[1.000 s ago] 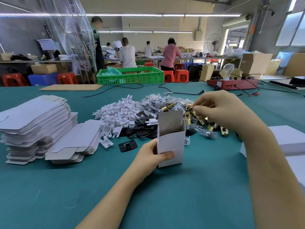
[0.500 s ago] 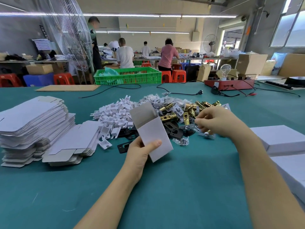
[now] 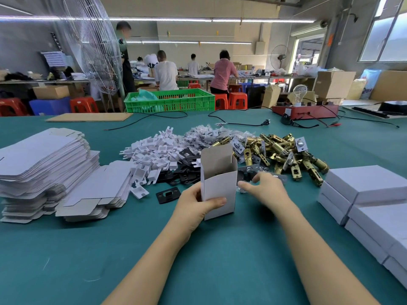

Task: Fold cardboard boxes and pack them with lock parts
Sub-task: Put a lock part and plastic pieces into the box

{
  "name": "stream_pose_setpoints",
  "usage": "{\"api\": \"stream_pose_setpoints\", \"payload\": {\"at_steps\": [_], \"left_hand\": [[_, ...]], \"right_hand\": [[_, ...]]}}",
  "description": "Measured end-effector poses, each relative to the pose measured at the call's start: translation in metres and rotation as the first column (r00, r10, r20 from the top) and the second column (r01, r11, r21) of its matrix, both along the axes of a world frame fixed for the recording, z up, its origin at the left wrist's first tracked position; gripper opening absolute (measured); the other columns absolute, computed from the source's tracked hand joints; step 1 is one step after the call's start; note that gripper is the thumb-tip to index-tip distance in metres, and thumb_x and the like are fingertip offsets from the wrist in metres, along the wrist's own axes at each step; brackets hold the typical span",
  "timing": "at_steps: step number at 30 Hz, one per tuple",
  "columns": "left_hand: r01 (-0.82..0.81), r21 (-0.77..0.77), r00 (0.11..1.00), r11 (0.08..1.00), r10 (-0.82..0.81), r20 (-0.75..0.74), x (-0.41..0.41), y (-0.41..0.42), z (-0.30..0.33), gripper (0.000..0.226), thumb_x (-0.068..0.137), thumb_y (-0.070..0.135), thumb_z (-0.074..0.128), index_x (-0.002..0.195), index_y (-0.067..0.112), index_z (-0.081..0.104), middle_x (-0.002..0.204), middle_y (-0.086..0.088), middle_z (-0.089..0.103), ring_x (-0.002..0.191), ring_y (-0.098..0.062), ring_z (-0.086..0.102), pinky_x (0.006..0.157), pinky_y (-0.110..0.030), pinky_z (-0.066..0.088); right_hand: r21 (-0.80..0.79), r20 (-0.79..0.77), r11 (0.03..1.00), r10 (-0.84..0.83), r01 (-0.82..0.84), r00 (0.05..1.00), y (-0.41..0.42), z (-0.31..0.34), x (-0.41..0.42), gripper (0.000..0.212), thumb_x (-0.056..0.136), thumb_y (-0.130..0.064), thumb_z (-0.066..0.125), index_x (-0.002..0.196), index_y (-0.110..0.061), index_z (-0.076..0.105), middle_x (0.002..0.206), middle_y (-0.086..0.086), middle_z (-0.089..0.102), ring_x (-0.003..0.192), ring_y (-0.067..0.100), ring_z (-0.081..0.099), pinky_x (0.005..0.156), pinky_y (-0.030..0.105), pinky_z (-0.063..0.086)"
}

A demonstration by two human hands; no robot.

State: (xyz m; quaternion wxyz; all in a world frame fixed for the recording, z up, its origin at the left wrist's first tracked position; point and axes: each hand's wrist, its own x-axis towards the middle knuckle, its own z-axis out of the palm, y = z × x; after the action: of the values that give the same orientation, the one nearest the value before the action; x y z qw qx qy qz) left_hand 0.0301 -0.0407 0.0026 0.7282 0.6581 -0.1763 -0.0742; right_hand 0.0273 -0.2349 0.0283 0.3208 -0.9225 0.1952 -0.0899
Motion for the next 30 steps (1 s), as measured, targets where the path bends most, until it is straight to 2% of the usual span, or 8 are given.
{"api": "stream_pose_setpoints", "payload": {"at_steps": [3,6,8,11,14,20,25,30], "left_hand": [[-0.004,0.005,1.000,1.000,0.004,0.005,0.000,0.000,0.000,0.038,0.075,-0.001,0.080,0.096,0.030,0.073,0.097,0.008,0.076,0.089,-0.003,0.070,0.071,-0.013,0.052],[0.001,0.014,1.000,1.000,-0.001,0.009,-0.001,0.000,0.000,0.038,0.075,0.000,0.080,0.095,0.031,0.073,0.096,0.009,0.076,0.088,-0.003,0.070,0.072,-0.014,0.052],[0.006,0.019,1.000,1.000,-0.006,0.011,-0.002,0.000,0.001,0.038,0.074,0.000,0.080,0.094,0.032,0.074,0.096,0.008,0.077,0.088,-0.003,0.070,0.072,-0.014,0.052],[0.017,0.011,1.000,1.000,-0.017,0.008,-0.003,0.000,0.002,0.038,0.075,-0.001,0.080,0.096,0.030,0.074,0.097,0.007,0.077,0.089,-0.005,0.070,0.070,-0.014,0.052],[0.025,0.006,1.000,1.000,-0.025,0.001,-0.003,0.001,0.004,0.038,0.075,-0.001,0.079,0.098,0.029,0.073,0.097,0.007,0.077,0.089,-0.005,0.071,0.070,-0.014,0.052],[0.051,0.010,0.999,0.999,-0.051,-0.014,-0.006,0.001,0.006,0.036,0.072,0.005,0.083,0.097,0.029,0.074,0.098,0.004,0.076,0.090,-0.008,0.071,0.070,-0.014,0.052],[0.052,0.036,0.998,0.998,-0.053,0.016,-0.009,0.000,0.008,0.026,0.069,0.028,0.079,0.094,0.036,0.077,0.101,0.005,0.076,0.095,-0.010,0.070,0.078,-0.017,0.054],[0.076,0.019,0.997,0.997,-0.076,0.004,-0.011,0.001,0.009,0.026,0.071,0.028,0.079,0.096,0.033,0.077,0.102,0.003,0.076,0.097,-0.013,0.070,0.081,-0.020,0.055]], "right_hand": [[-0.007,-0.033,1.000,-0.012,0.011,0.999,0.001,-0.005,0.002,0.027,0.084,-0.038,0.069,0.089,-0.013,0.061,0.090,0.006,0.064,0.086,0.023,0.055,0.069,0.032,0.044],[0.043,-0.026,0.999,-0.028,0.029,0.999,-0.002,-0.003,0.004,0.010,0.084,-0.019,0.069,0.080,-0.010,0.065,0.089,0.011,0.068,0.090,0.028,0.061,0.075,0.034,0.050],[0.064,-0.032,0.998,-0.011,0.013,0.999,-0.003,0.000,0.005,0.011,0.084,-0.010,0.064,0.073,-0.010,0.065,0.079,0.008,0.067,0.088,0.028,0.062,0.072,0.032,0.050],[0.158,0.007,0.987,0.019,-0.019,1.000,-0.005,0.004,0.003,0.023,0.083,-0.002,0.059,0.063,-0.014,0.058,0.063,0.003,0.061,0.069,0.020,0.058,0.052,0.024,0.043],[0.322,0.083,0.946,0.001,-0.028,0.997,-0.011,0.017,-0.003,0.018,0.085,0.001,0.061,0.071,-0.010,0.056,0.065,0.007,0.061,0.059,0.015,0.055,0.047,0.023,0.039],[0.470,0.298,0.870,0.003,-0.150,0.954,-0.019,0.077,-0.029,0.017,0.084,0.003,0.063,0.090,-0.011,0.056,0.090,0.010,0.063,0.064,0.015,0.059,0.050,0.020,0.044],[0.308,0.500,0.816,0.298,-0.489,0.813,0.000,0.119,-0.055,0.016,0.082,-0.001,0.070,0.090,-0.015,0.065,0.080,-0.002,0.072,0.062,0.011,0.064,0.055,0.019,0.050],[-0.105,0.416,0.850,0.509,-0.516,0.754,0.024,0.126,-0.058,0.017,0.085,-0.010,0.069,0.084,-0.026,0.063,0.087,-0.009,0.068,0.066,0.002,0.061,0.058,0.007,0.041]]}}
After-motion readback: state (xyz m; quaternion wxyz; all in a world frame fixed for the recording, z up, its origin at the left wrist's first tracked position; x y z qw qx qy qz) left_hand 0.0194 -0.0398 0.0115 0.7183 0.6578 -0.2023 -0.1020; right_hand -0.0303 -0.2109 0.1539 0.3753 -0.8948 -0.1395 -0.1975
